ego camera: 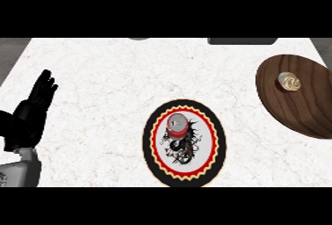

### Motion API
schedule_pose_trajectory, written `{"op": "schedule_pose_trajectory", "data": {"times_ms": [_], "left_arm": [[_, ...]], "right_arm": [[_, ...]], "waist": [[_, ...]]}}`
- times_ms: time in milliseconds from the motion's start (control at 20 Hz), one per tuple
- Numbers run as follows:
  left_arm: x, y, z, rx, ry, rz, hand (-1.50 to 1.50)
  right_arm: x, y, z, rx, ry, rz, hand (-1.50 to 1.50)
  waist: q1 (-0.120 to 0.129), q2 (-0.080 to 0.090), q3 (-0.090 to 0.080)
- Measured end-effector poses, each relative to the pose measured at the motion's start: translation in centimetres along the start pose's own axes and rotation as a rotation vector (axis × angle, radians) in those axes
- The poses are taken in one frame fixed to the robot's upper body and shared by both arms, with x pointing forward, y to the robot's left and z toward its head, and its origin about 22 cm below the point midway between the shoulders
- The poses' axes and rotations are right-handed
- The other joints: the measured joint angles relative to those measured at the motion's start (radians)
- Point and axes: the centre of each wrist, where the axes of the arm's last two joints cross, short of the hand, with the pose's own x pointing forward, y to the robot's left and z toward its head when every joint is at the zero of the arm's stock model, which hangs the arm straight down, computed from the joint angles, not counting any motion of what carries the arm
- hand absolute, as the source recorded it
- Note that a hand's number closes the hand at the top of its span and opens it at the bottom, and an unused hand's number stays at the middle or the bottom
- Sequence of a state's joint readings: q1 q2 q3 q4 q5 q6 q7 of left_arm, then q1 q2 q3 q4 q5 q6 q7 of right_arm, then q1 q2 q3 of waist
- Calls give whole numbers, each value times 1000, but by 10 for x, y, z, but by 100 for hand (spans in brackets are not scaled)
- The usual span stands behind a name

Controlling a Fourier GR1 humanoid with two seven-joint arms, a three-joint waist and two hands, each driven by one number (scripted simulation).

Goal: Pick the cupcake from the plate and place it in the bowl

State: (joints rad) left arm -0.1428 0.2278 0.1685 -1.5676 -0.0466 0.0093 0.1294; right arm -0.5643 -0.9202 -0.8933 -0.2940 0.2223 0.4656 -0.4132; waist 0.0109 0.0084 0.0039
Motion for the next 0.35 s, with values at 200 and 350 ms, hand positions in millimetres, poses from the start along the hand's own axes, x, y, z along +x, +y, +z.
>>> {"op": "schedule_pose_trajectory", "data": {"times_ms": [200,350], "left_arm": [[4,1,-4,1,4,6,0],[2,2,-2,3,1,7,0]], "right_arm": [[-7,-31,24,44,-5,-54,-150],[-9,-45,36,32,-2,-69,-150]], "waist": [[-2,0,1],[1,0,1]]}}
